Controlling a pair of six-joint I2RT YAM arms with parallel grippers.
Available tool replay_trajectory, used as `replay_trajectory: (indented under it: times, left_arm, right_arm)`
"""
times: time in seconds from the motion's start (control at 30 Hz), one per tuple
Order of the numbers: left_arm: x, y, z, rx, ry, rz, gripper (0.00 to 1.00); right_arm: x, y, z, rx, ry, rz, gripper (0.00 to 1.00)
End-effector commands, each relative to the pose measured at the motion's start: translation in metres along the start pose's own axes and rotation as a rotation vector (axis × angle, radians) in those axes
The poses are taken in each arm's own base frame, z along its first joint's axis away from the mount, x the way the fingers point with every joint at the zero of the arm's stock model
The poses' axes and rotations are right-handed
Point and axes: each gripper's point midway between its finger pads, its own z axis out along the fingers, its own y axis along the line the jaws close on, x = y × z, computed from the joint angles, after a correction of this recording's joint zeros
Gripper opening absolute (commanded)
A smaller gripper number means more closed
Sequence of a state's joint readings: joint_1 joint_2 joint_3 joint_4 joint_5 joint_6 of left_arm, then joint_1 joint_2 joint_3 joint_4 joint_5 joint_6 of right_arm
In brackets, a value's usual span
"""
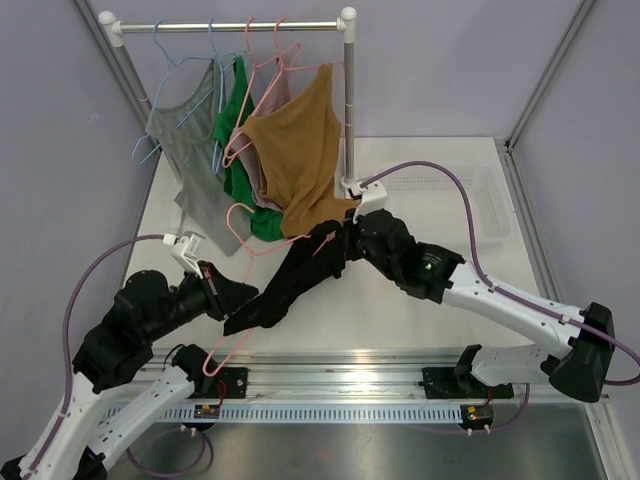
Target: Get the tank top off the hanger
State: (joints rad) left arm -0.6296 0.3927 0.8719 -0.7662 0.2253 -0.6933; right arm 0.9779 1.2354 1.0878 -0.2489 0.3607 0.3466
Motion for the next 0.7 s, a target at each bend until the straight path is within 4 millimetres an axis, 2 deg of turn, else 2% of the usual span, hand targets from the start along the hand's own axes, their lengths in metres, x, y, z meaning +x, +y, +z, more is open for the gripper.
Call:
replay_trajectory:
  times: [0.0,0.03,0.13,0.2,0.3,0.33,0.37,0.4,0.5,0.57,0.6,0.63,0.67]
  left_arm:
    - [-0.007,0.004,-0.015,-0.045,-0.007,0.122,0.00]
    - [-0.005,0.003,-0.016,-0.039,0.005,0.138,0.00]
    - [-0.002,-0.010,-0.024,0.040,0.011,0.184,0.00]
    - [-0.004,-0.027,-0.034,0.131,-0.013,0.200,0.00]
    - [-0.012,-0.050,-0.044,0.239,-0.069,0.219,0.00]
    - [-0.015,-0.056,-0.047,0.270,-0.084,0.228,0.00]
    - [-0.016,-0.065,-0.051,0.315,-0.091,0.235,0.00]
    - [-0.025,-0.077,-0.055,0.366,-0.139,0.257,0.00]
    - [-0.050,-0.098,-0.064,0.442,-0.263,0.286,0.00]
    - [-0.066,-0.104,-0.062,0.447,-0.333,0.293,0.00]
    - [-0.079,-0.114,-0.065,0.482,-0.389,0.312,0.00]
    - [-0.086,-0.118,-0.057,0.490,-0.401,0.316,0.00]
    - [-0.102,-0.129,-0.059,0.524,-0.472,0.334,0.00]
  right_arm:
    - [-0.040,-0.038,-0.012,0.188,-0.108,-0.020,0.00]
    - [-0.045,-0.057,-0.008,0.238,-0.104,-0.009,0.00]
    - [-0.041,-0.093,0.003,0.307,-0.066,0.010,0.00]
    - [-0.036,-0.096,0.006,0.288,-0.043,0.015,0.00]
    - [-0.035,-0.077,0.004,0.178,-0.036,0.044,0.00]
    - [-0.034,-0.061,-0.002,0.085,-0.026,0.052,0.00]
    - [-0.036,-0.053,-0.006,0.039,-0.032,0.061,0.00]
    - [-0.037,-0.048,-0.012,0.003,-0.034,0.073,0.00]
    - [-0.050,-0.018,-0.045,-0.181,-0.069,0.117,0.00]
    - [-0.060,0.009,-0.079,-0.352,-0.097,0.155,0.00]
    - [-0.063,0.018,-0.092,-0.412,-0.102,0.162,0.00]
    - [-0.067,0.032,-0.116,-0.518,-0.110,0.160,0.00]
    - [-0.068,0.040,-0.128,-0.570,-0.101,0.182,0.00]
